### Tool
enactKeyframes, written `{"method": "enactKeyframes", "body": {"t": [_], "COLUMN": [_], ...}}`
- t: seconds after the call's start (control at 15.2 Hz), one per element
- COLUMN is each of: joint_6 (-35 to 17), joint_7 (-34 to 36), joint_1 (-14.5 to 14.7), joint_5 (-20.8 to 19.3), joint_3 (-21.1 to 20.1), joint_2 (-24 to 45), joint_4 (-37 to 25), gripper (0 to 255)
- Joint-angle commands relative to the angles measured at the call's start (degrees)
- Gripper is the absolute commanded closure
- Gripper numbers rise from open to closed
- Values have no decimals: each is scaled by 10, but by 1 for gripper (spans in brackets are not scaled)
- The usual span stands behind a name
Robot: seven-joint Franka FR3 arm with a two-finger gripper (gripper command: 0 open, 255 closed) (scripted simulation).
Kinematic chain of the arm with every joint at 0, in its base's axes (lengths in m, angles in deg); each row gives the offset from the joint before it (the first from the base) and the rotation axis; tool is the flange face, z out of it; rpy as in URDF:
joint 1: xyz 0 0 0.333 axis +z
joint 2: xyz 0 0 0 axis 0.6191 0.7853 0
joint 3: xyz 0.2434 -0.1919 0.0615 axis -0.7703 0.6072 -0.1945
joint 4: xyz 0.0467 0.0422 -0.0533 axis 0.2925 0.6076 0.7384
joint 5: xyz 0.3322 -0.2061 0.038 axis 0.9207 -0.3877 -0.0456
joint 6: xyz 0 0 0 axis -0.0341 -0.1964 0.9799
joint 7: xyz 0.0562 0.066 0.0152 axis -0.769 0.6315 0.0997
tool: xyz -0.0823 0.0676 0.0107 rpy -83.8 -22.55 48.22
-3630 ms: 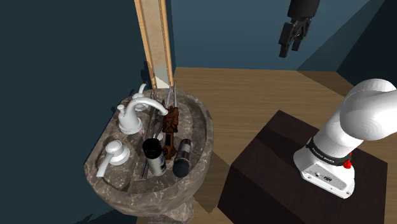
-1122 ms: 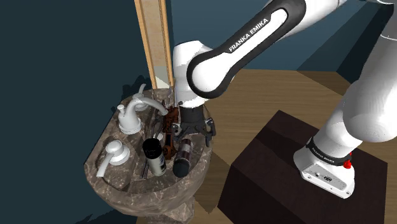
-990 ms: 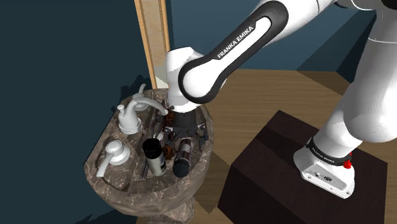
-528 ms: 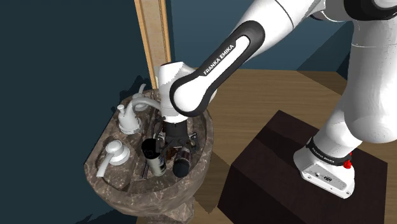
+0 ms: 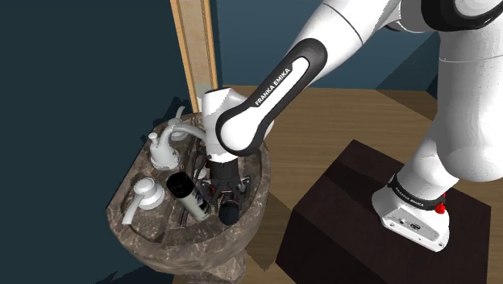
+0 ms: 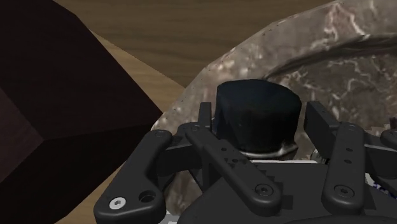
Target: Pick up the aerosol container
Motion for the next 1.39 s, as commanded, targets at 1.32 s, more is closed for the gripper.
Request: {"method": "enactKeyframes", "body": {"t": [1.32], "joint_6": [91], "joint_7": [11], "joint_1": [-22], "joint_5": [25], "joint_3": [-19], "joint_2": [-88], "joint_4": [-9], "gripper": [255]}}
